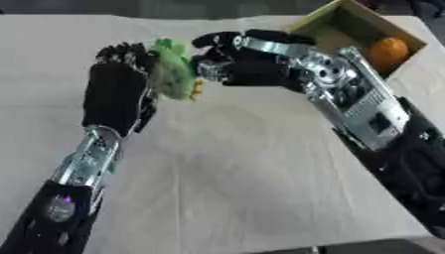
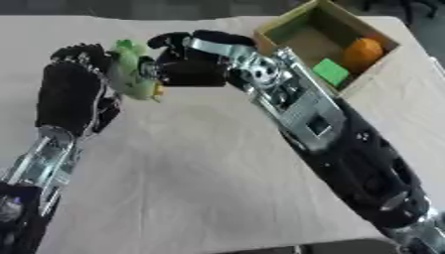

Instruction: Pick up the objects with one hand, pass them to the other hand, and then place them into the box on the other side of the table.

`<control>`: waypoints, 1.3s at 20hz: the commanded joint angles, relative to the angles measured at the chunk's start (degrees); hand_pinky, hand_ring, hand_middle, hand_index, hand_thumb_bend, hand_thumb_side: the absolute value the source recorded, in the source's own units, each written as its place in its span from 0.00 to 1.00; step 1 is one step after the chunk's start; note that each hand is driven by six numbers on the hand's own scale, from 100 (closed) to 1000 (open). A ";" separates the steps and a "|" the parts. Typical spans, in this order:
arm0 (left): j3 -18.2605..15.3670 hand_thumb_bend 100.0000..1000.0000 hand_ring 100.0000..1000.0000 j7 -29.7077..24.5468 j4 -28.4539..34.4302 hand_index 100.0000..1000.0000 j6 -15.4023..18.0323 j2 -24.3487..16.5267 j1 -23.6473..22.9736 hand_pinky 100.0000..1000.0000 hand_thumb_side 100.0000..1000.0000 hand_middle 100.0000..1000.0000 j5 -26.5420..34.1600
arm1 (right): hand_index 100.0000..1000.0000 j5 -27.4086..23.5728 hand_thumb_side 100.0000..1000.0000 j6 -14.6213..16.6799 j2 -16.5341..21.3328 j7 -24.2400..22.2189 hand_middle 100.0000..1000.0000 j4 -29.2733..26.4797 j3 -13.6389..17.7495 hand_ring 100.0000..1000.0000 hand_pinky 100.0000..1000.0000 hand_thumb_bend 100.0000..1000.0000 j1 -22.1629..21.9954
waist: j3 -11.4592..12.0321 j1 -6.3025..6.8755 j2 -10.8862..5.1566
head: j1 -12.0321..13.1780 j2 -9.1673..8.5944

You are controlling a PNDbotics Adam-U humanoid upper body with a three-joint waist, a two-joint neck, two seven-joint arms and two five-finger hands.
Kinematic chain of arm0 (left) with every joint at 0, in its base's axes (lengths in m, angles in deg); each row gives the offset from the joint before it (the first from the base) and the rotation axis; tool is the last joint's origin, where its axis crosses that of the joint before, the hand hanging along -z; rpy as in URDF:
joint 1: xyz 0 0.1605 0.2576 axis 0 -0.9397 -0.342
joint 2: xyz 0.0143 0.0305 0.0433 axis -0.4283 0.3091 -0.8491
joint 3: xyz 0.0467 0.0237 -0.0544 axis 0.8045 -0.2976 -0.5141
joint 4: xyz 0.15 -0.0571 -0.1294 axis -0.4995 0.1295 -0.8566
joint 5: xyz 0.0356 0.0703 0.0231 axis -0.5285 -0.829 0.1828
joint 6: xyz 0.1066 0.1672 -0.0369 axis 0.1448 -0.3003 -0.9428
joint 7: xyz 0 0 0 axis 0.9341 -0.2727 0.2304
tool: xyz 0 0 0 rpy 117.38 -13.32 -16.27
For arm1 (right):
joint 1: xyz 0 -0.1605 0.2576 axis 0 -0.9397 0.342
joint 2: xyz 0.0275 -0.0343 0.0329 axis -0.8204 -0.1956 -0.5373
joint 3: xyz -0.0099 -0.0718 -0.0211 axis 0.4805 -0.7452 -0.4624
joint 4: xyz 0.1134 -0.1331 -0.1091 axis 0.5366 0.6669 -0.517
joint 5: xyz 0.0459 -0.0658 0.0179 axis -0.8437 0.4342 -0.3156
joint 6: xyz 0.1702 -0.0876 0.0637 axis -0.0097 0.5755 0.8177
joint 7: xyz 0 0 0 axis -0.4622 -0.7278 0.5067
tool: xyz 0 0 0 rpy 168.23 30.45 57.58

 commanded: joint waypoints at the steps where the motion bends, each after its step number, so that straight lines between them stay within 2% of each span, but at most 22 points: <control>1: 0.04 0.33 0.43 -0.07 1.70 0.42 -0.78 -0.42 0.86 0.40 0.00 0.33 -1.43 | 1.00 1.03 0.02 -0.44 0.74 -0.67 0.78 -0.28 0.44 0.97 1.00 0.00 0.77 | -0.13 0.11 -1.65 | -0.01 -0.21; 10: 0.30 0.34 0.44 -0.26 2.04 0.42 -1.64 -0.05 0.95 0.40 0.00 0.34 -3.39 | 1.00 1.22 0.01 -1.69 0.07 -1.27 0.79 1.80 -0.35 0.98 1.00 0.00 1.23 | 0.01 0.17 -1.53 | -0.24 -0.29; 14: 0.60 0.36 0.44 -0.17 2.31 0.42 -1.42 -0.04 1.16 0.41 0.00 0.35 -4.79 | 1.00 0.75 0.09 -2.45 -0.38 -1.68 0.79 2.62 -0.62 0.98 1.00 0.00 1.50 | 0.07 0.14 -1.48 | -0.36 -0.35; 15: 0.82 0.38 0.45 -0.08 2.50 0.43 -1.17 -0.09 1.26 0.42 0.00 0.36 -5.60 | 1.00 0.56 0.15 -2.74 -0.53 -1.84 0.79 3.00 -0.72 0.98 1.00 0.00 1.52 | 0.10 0.15 -1.47 | -0.40 -0.38; 20: 1.40 0.41 0.45 0.05 2.91 0.43 -0.15 -0.11 1.35 0.42 0.00 0.37 -9.47 | 1.00 -1.98 0.28 -4.45 -1.10 -2.80 0.79 4.12 -0.51 0.98 1.00 0.00 1.74 | 0.14 0.20 -1.40 | -0.58 -0.50; 26: 1.75 0.42 0.45 0.47 2.99 0.44 0.07 -0.05 1.27 0.42 0.00 0.37 -10.13 | 1.00 -4.64 0.29 -5.24 -0.85 -2.22 0.79 4.07 0.03 0.98 1.00 0.00 2.24 | 0.22 0.37 -1.37 | -0.75 -0.64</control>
